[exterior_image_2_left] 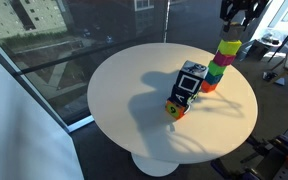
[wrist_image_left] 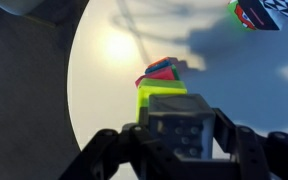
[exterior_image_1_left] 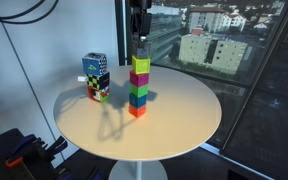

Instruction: Put the grey block on top of the yellow block

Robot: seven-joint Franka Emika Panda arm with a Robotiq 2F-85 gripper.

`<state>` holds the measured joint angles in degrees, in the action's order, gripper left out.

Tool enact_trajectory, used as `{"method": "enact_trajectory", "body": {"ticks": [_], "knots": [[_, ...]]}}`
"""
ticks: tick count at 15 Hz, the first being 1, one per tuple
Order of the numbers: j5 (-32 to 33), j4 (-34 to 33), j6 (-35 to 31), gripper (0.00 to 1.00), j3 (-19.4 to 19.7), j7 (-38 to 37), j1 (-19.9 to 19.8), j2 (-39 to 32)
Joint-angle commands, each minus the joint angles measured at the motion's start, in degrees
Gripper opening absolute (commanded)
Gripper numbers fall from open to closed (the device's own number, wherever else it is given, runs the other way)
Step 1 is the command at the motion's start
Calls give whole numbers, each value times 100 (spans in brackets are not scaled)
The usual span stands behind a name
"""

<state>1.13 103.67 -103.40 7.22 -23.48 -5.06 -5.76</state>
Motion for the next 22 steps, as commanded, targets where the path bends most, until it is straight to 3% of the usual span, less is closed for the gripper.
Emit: {"method": "enact_trajectory", "body": {"ticks": [1, 22], "knots": [[-24, -16, -9, 98, 0, -14, -29, 30], [-333, -114, 373, 100, -16, 278, -56, 476]]}}
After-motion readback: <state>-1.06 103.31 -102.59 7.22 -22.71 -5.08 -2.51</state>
